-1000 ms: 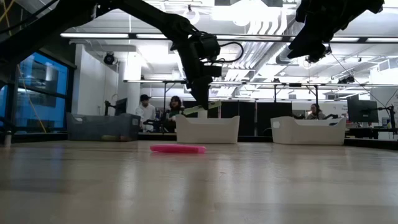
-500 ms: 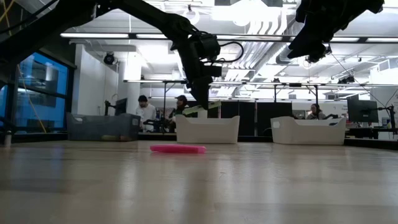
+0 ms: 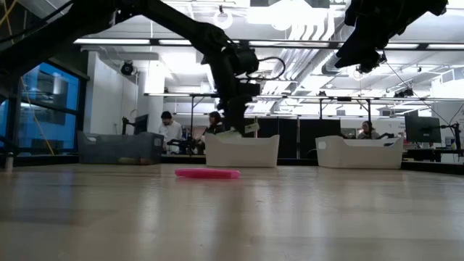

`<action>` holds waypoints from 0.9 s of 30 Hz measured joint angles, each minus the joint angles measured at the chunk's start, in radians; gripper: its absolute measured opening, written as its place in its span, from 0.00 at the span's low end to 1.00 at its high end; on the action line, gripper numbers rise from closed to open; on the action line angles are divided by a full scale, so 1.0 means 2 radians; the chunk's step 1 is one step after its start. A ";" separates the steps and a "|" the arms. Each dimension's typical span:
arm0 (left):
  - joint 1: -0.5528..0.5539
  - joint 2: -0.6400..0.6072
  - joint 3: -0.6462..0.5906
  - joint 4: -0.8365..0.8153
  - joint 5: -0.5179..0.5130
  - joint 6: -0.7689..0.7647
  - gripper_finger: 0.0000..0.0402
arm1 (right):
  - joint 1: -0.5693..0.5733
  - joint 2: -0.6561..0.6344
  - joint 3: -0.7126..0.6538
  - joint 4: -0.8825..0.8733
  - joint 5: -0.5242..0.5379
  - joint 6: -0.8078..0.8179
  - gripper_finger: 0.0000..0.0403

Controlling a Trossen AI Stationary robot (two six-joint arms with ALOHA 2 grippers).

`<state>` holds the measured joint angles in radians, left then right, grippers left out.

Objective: Pick & Place Markers
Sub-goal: Put the light green highlighter pen into the left white bin

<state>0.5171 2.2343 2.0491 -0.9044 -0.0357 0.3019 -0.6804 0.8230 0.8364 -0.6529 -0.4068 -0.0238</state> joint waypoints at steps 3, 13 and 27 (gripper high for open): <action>0.000 0.012 0.004 0.012 -0.001 0.000 0.20 | 0.000 0.000 0.000 0.000 0.000 0.000 0.44; 0.007 0.037 0.018 -0.020 0.025 -0.027 0.20 | 0.000 0.000 0.000 -0.001 0.000 -0.001 0.44; 0.007 0.038 0.021 -0.020 0.042 -0.040 0.20 | 0.000 0.000 0.000 -0.001 0.000 0.000 0.44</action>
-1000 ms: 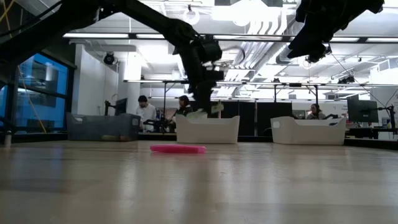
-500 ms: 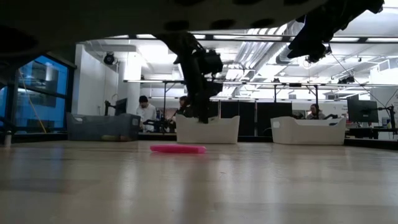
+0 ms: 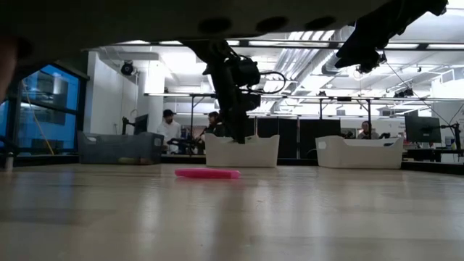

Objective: Pick & Place Markers
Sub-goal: Put the light green highlighter pen into the left white bin, then put the pink pen into the black bin

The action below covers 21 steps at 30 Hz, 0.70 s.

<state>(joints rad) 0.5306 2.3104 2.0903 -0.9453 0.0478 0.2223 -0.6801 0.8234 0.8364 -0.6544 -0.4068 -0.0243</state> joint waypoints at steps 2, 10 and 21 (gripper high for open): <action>0.000 0.000 0.000 0.000 0.002 -0.004 0.20 | 0.000 0.000 0.000 0.000 0.000 0.001 0.44; 0.000 0.000 0.000 0.000 -0.008 -0.007 0.34 | 0.000 0.000 0.000 0.000 -0.001 0.008 0.44; 0.000 0.000 0.000 0.000 -0.019 -0.006 0.42 | 0.000 0.000 0.000 0.000 -0.002 0.008 0.44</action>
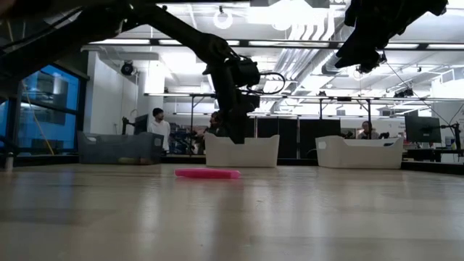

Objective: Pick & Place Markers
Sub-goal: Put the pink pen into the black bin

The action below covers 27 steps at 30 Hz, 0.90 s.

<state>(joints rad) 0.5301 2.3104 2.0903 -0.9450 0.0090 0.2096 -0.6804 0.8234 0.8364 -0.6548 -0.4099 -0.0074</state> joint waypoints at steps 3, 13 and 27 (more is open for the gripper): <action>0.000 0.000 0.009 -0.012 0.000 0.001 0.42 | 0.000 0.000 0.000 0.000 0.000 0.000 0.44; 0.000 -0.001 0.106 -0.043 0.004 -0.016 0.42 | 0.000 0.000 0.000 0.000 0.000 0.005 0.44; -0.045 -0.026 0.123 -0.142 0.017 -0.030 0.42 | 0.000 0.000 0.000 -0.010 -0.004 0.017 0.44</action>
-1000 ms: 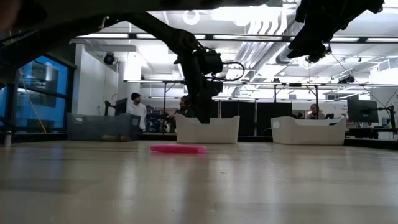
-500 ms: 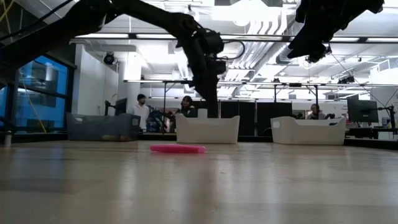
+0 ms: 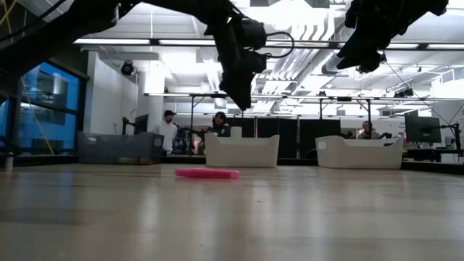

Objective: Pick & Place Markers
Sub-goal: Put the pink pen into the black bin

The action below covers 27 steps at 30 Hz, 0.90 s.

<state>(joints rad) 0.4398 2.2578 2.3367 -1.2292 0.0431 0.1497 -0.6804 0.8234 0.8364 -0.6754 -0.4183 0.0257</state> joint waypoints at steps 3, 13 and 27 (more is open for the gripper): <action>-0.019 0.000 0.000 -0.022 0.000 -0.001 0.42 | 0.000 0.000 0.000 0.000 0.000 0.000 0.44; -0.090 0.000 0.001 -0.059 -0.011 -0.018 0.42 | 0.000 0.000 0.000 -0.011 0.000 -0.001 0.44; -0.137 -0.046 -0.017 -0.051 -0.003 -0.053 0.42 | 0.000 0.000 0.000 -0.058 -0.008 -0.003 0.44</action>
<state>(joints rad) 0.1666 2.1653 2.3023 -1.3309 0.0363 0.0446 -0.6804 0.8234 0.8364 -0.7916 -0.4335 0.0193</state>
